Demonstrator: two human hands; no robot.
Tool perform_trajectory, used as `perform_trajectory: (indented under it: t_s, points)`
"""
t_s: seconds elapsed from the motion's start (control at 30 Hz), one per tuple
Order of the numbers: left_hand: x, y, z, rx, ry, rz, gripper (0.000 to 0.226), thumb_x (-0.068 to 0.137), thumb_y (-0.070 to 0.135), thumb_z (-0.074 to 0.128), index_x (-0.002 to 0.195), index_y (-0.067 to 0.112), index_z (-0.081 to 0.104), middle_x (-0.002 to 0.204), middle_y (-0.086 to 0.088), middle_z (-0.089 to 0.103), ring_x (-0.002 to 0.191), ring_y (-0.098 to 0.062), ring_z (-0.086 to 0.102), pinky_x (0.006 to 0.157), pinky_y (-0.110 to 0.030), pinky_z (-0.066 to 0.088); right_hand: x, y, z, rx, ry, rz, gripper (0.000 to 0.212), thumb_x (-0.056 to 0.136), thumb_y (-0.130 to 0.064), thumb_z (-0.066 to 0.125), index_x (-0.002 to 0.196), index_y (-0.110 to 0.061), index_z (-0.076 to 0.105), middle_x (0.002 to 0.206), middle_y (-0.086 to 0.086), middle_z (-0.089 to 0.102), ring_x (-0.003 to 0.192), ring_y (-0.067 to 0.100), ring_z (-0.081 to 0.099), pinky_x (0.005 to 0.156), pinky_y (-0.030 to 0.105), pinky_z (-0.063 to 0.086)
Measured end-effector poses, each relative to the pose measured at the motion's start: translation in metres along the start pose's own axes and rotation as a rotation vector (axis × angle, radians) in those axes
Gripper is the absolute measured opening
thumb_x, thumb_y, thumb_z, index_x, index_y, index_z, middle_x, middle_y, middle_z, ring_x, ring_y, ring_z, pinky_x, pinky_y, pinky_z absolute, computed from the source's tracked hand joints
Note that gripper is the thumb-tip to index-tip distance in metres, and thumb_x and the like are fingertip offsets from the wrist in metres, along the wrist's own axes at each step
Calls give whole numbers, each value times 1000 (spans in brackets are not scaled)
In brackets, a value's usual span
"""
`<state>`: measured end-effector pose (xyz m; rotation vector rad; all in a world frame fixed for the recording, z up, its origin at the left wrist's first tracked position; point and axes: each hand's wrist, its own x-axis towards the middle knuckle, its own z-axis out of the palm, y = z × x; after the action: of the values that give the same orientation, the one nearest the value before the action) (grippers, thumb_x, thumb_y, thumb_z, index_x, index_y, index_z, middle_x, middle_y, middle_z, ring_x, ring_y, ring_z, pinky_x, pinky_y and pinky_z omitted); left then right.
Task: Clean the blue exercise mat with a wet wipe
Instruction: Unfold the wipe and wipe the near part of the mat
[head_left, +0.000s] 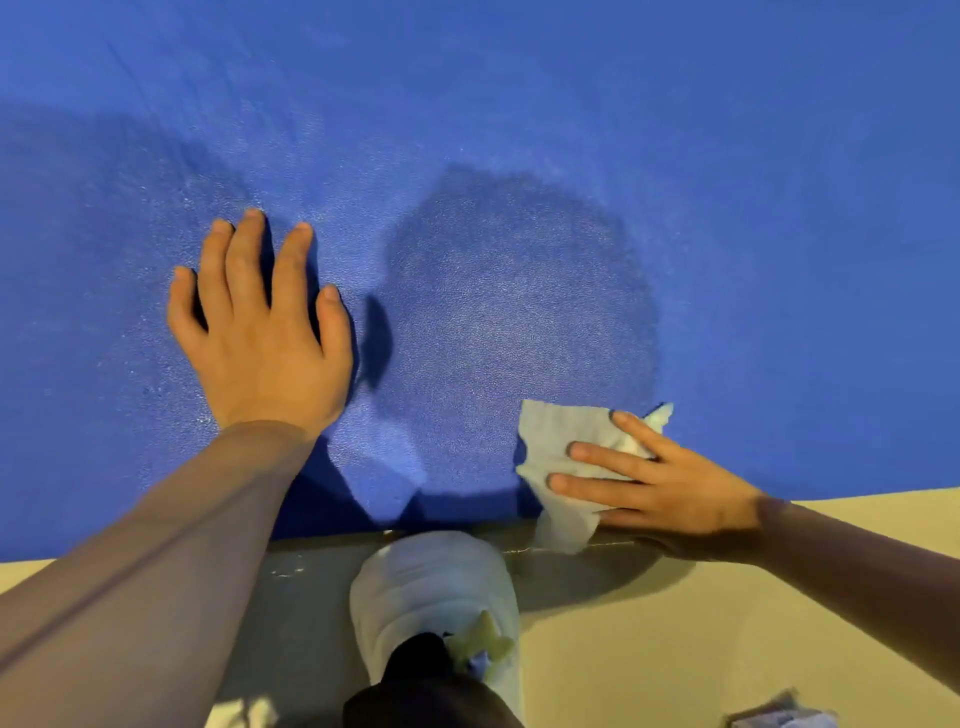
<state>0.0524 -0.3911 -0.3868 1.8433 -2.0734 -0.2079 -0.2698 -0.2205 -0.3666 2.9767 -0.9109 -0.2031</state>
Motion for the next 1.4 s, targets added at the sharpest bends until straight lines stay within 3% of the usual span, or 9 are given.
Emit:
perform_trajectory:
  t_s: [0.13, 0.23, 0.37, 0.6, 0.87, 1.03, 1.13, 1.3, 1.4]
  points:
    - [-1, 0, -1, -7, -10, -10, 47, 100, 34, 39, 141, 15, 49, 153, -13, 39, 146, -32, 27, 116, -49, 12, -40, -7, -5, 58, -23, 154, 15, 105, -32, 39, 104, -27, 53, 102, 5, 44, 149, 38, 13, 112, 63, 21]
    - [-1, 0, -1, -6, -17, -15, 48, 100, 35, 39, 142, 15, 49, 154, -13, 38, 147, -32, 25, 116, -49, 11, -19, -22, -13, 175, -7, 242, 30, 104, -48, 31, 112, -29, 53, 101, 3, 43, 146, 43, 18, 109, 70, 20]
    - [-1, 0, -1, -4, -9, -13, 47, 100, 35, 39, 142, 15, 49, 154, -13, 39, 146, -32, 26, 116, -50, 12, 40, -21, -19, 325, 77, 385, 37, 104, -43, 37, 127, -25, 58, 96, -1, 41, 142, 46, 28, 106, 76, 20]
    - [0, -3, 0, -3, -7, -1, 47, 100, 35, 39, 142, 16, 48, 153, -13, 39, 146, -32, 26, 115, -49, 13, 160, 12, -8, 338, 268, 607, 44, 102, -40, 39, 126, -16, 66, 113, 12, 66, 139, 39, 39, 112, 66, 21]
    - [-2, -3, 1, -29, 8, 20, 46, 100, 35, 43, 141, 14, 49, 152, -14, 40, 145, -34, 29, 113, -52, 17, -19, 54, 11, 258, 99, 1590, 67, 103, -48, 15, 151, -5, 30, 145, 20, 42, 128, 43, 38, 108, 57, 27]
    - [-2, -5, 3, -23, 33, 39, 45, 101, 34, 45, 141, 13, 49, 151, -17, 41, 143, -36, 30, 112, -55, 20, -34, 12, 14, 249, 39, 1832, 71, 102, -46, 5, 149, 0, 32, 139, 27, 45, 115, 45, 43, 101, 56, 31]
    - [-2, -5, 3, -9, 34, 38, 44, 101, 33, 45, 140, 13, 49, 151, -17, 41, 143, -36, 31, 112, -54, 20, 22, -13, 2, 289, 43, 1789, 64, 98, -44, 17, 150, -11, 34, 139, 26, 46, 136, 48, 32, 109, 64, 22]
    - [-1, -4, 2, -6, 18, 32, 45, 100, 33, 47, 141, 14, 49, 151, -16, 41, 144, -35, 29, 113, -47, 14, 125, -52, -33, 536, 154, 1066, 50, 97, -35, 39, 147, -29, 32, 120, 1, 51, 149, 36, 15, 111, 72, 2]
    - [0, -5, 0, -6, 12, 26, 46, 100, 33, 48, 141, 14, 49, 152, -16, 41, 144, -36, 29, 113, -46, 13, 159, -32, -41, 630, 199, 960, 46, 93, -37, 47, 136, -30, 36, 136, -1, 45, 149, 33, 15, 113, 69, -1]
